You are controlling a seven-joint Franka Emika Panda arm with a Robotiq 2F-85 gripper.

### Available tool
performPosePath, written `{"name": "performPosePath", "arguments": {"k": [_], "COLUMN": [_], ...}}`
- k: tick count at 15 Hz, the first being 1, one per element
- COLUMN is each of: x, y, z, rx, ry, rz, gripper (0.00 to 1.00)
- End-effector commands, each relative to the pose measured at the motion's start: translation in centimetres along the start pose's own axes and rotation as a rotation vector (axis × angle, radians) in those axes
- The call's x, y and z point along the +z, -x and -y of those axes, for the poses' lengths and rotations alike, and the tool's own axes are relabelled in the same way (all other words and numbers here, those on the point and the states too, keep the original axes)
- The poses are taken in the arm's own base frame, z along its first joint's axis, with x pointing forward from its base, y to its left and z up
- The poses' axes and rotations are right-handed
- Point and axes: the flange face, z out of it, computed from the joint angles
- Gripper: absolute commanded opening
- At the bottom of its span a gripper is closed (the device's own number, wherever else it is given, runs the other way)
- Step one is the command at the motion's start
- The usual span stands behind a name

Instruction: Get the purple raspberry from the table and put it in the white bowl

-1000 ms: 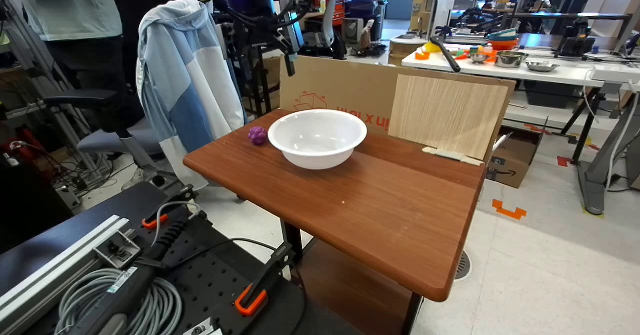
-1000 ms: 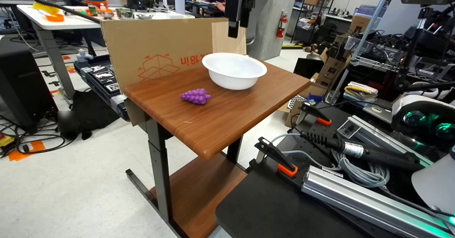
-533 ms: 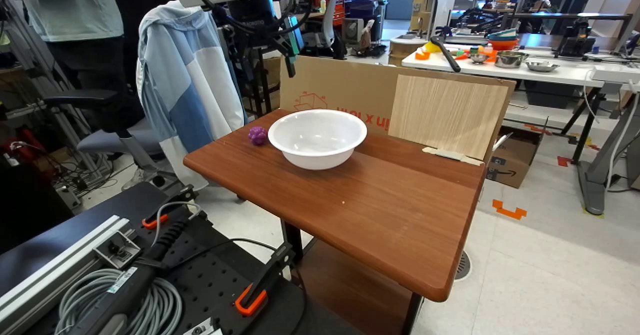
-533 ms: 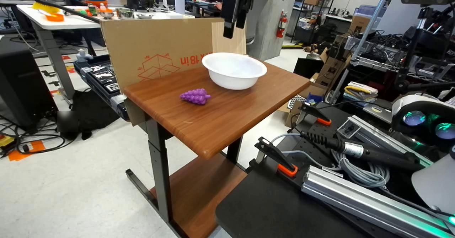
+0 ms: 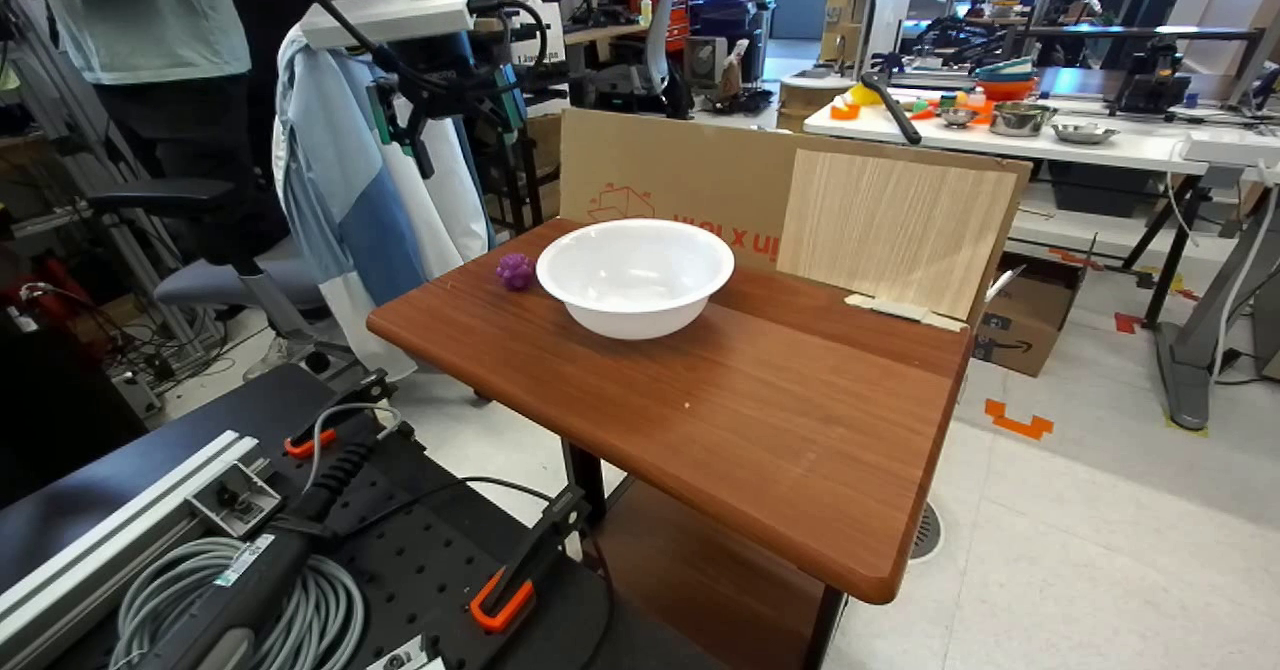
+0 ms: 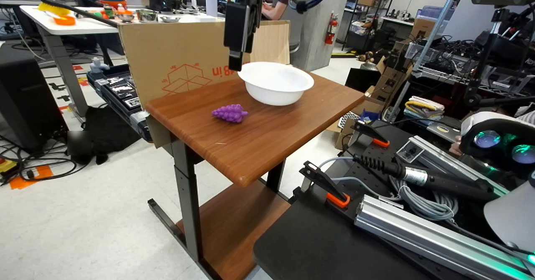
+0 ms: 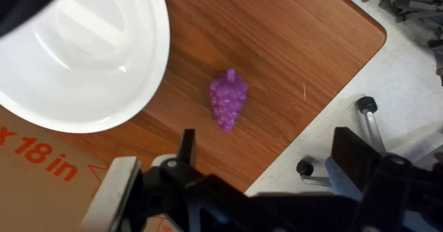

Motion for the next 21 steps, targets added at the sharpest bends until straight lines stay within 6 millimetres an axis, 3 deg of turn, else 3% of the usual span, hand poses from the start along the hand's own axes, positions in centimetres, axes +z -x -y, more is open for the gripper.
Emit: {"name": "performPosePath", "arguments": {"k": [1, 9, 12, 16, 17, 18, 21], "x": [2.7, 12.4, 13.9, 14.7, 14.6, 14.6, 14.2], "y": [-3.4, -5.6, -6.6, -7.3, -7.4, -7.4, -7.0], "z": [-0.2, -4.2, -4.3, -4.2, -4.4, -4.5, -4.9], "rx": [-0.033, 0.056, 0.060, 0.081, 0.095, 0.108, 0.158], "ry": [-0.045, -0.092, -0.116, -0.162, -0.174, -0.184, -0.214], "rz": [0.000, 0.147, 0.172, 0.189, 0.190, 0.190, 0.194], "gripper": [1.00, 1.00, 1.00, 1.00, 0.75, 0.74, 0.49]}}
